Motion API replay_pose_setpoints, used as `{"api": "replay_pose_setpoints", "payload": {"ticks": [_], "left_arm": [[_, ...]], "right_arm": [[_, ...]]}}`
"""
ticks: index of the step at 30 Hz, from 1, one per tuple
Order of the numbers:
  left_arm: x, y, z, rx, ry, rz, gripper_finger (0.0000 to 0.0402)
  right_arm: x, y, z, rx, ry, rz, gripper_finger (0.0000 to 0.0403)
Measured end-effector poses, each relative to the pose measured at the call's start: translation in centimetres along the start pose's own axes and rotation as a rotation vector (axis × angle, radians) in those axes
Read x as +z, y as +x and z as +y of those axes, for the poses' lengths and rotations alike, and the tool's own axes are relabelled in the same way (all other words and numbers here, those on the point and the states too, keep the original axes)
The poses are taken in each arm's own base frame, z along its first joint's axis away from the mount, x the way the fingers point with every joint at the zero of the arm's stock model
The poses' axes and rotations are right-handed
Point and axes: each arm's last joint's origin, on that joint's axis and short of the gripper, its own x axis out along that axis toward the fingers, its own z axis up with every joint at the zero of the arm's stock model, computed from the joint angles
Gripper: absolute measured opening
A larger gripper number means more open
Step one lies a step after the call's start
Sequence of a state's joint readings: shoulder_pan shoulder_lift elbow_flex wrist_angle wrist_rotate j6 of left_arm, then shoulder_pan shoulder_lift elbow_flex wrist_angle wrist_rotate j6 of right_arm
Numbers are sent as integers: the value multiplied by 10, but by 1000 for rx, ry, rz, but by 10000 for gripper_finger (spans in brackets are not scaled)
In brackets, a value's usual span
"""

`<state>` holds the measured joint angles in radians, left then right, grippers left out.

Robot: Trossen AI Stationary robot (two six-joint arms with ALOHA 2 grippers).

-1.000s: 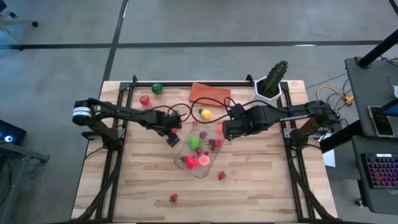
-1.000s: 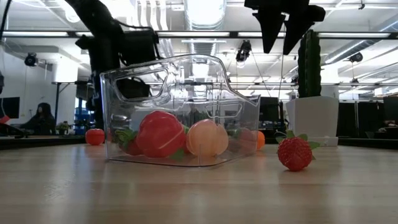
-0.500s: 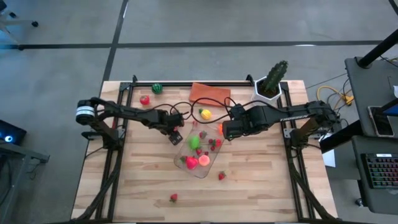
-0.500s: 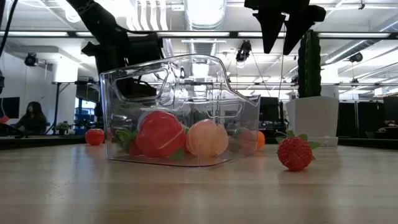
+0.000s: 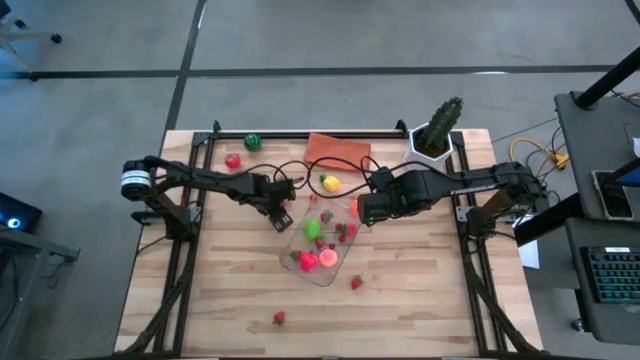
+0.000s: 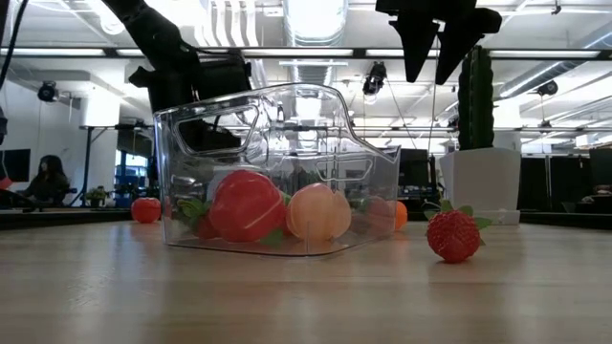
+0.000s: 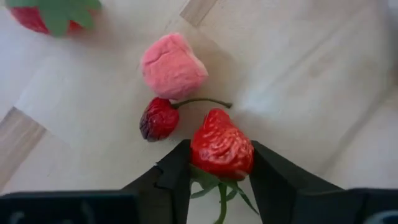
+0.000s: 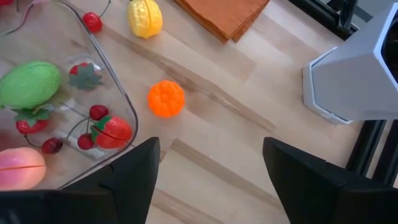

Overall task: Pick and placing Produce into tupperware
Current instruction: Put the strawberry into the transparent bin, then put the pumpkin toy into the transparent bin

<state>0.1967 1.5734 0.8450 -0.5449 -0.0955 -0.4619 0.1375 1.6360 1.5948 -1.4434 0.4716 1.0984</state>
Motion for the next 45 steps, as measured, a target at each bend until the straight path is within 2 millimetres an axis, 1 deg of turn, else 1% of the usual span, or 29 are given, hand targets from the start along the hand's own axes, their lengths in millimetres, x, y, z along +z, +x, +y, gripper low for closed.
{"api": "replay_pose_setpoints", "payload": {"ticks": [1,4,6,9,10,12,14,17,18,20,23,25,27,30,32,34,36,38,40,42,45], "left_arm": [[3,-7,-1,-15,-1,-24,119],[11,-42,-10,-95,33,-148,127],[13,-73,-19,-170,105,-257,127],[12,-120,-35,-342,244,-446,128],[10,-132,-41,-402,281,-510,128],[6,-146,-50,-482,308,-588,128],[4,-148,-57,-526,288,-597,129],[7,-130,-64,-532,219,-509,129],[7,-121,-67,-535,210,-465,131],[12,-107,-77,-575,215,-437,138],[19,-96,-92,-662,186,-405,167],[25,-94,-100,-705,166,-388,199],[28,-90,-104,-692,163,-357,236],[30,-95,-105,-698,164,-351,293],[33,-107,-105,-747,171,-373,321],[31,-122,-100,-779,175,-388,337],[29,-140,-94,-805,158,-430,343],[22,-153,-84,-765,144,-438,344],[15,-162,-73,-669,113,-463,342],[5,-167,-59,-534,95,-452,337],[-11,-174,-41,-377,65,-418,330]], "right_arm": [[0,0,0,0,-4,0,277],[0,0,0,1,-15,-1,274],[0,-1,-1,5,-18,-4,271],[1,-4,-4,6,-19,-16,267],[1,-5,-5,7,-18,-20,266],[1,-8,-8,11,-21,-24,265],[1,-10,-10,12,-28,-27,264],[-1,-12,-16,-10,-45,-14,265],[-1,-12,-17,-22,-53,-6,265],[-3,-13,-20,-45,-66,7,265],[-4,-14,-23,-60,-77,30,263],[-5,-14,-23,-55,-79,36,263],[-6,-15,-22,-51,-77,37,264],[-9,-15,-21,-33,-80,67,268],[-10,-15,-19,-5,-75,113,269],[-9,-13,-18,22,-43,133,269],[-5,-11,-19,34,4,142,269],[0,-6,-21,54,61,166,269],[5,-1,-23,62,86,185,269],[7,6,-23,59,97,200,269],[8,23,-21,124,132,295,265]]}}
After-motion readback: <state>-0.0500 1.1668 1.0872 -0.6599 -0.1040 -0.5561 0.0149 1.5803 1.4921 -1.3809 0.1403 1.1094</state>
